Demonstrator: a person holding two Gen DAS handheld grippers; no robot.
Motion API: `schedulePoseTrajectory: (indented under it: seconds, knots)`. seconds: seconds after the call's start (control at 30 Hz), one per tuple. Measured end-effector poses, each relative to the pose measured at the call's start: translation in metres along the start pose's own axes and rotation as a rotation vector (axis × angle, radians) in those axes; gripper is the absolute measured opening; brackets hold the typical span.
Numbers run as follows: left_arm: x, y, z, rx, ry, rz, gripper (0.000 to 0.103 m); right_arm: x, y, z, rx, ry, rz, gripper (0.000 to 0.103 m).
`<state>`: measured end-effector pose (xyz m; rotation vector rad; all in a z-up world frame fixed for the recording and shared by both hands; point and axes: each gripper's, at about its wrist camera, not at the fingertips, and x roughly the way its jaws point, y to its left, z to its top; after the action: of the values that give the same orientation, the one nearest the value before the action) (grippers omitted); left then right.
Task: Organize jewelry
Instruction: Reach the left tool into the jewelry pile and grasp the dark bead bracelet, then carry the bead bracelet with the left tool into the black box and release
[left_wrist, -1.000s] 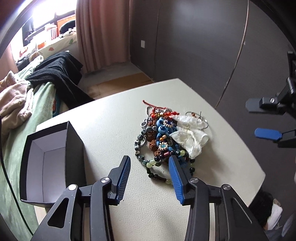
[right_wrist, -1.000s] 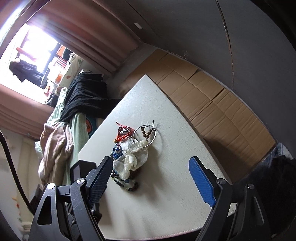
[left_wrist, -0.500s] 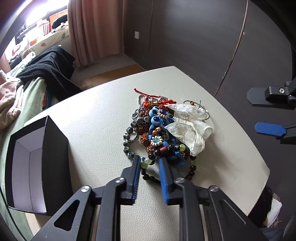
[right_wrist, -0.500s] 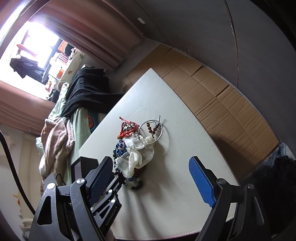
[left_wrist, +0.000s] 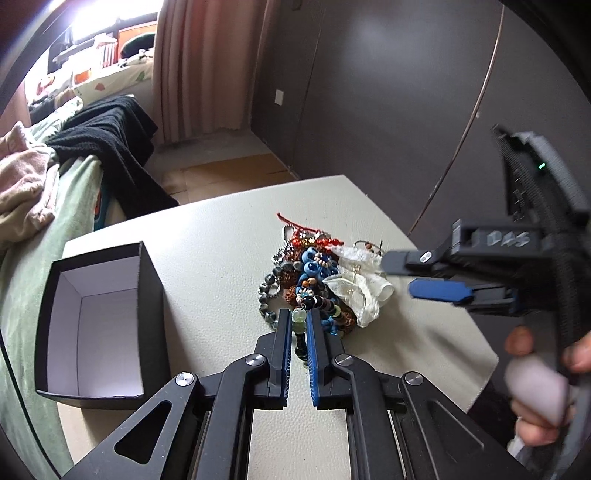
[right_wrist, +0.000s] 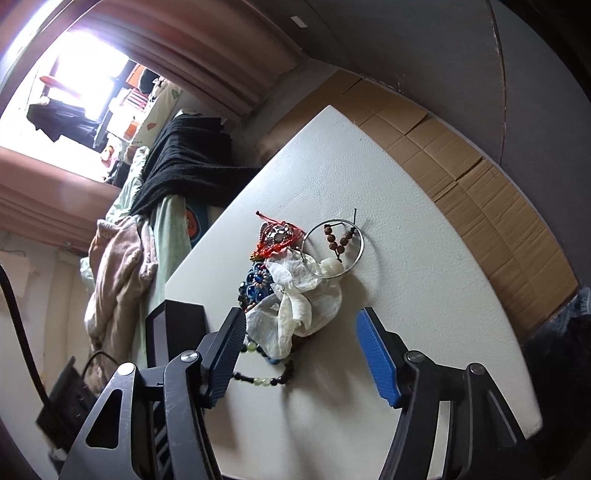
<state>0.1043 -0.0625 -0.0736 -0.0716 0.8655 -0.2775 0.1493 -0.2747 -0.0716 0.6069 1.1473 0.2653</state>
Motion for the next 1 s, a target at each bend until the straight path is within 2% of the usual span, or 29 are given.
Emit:
schedulePoseTrajectory:
  seconds: [0.1, 0.17, 0.2, 0.23, 0.43, 0.63, 0.8, 1.0]
  knots:
    - [-0.012, 0.006, 0.002, -0.016, -0.027, -0.002, 0.008, 0.016, 0.003, 0.000, -0.006, 0.026, -0.010, 0.048]
    - [-0.019, 0.010, 0.002, -0.030, -0.042, -0.004, 0.008, 0.026, 0.004, -0.001, -0.005, 0.048, -0.013, 0.030]
    - [-0.022, 0.013, 0.001, -0.036, -0.047, -0.004, 0.008, 0.029, 0.004, -0.002, -0.005, 0.056, -0.007, 0.010]
    - [-0.027, 0.015, 0.000, -0.045, -0.057, -0.003, 0.008, 0.030, 0.005, -0.003, -0.004, 0.057, 0.001, 0.005]
    - [-0.056, 0.031, 0.001, -0.094, -0.133, 0.006, 0.008, 0.000, 0.028, -0.011, -0.073, -0.040, 0.129, 0.004]
    - [-0.081, 0.048, 0.001, -0.141, -0.202, 0.010, 0.008, -0.025, 0.050, -0.022, -0.130, -0.125, 0.221, 0.004]
    - [-0.097, 0.064, 0.000, -0.183, -0.246, 0.022, 0.008, -0.029, 0.072, -0.030, -0.175, -0.142, 0.285, 0.004]
    - [-0.106, 0.089, -0.001, -0.247, -0.272, 0.035, 0.008, -0.020, 0.105, -0.046, -0.237, -0.118, 0.349, 0.004]
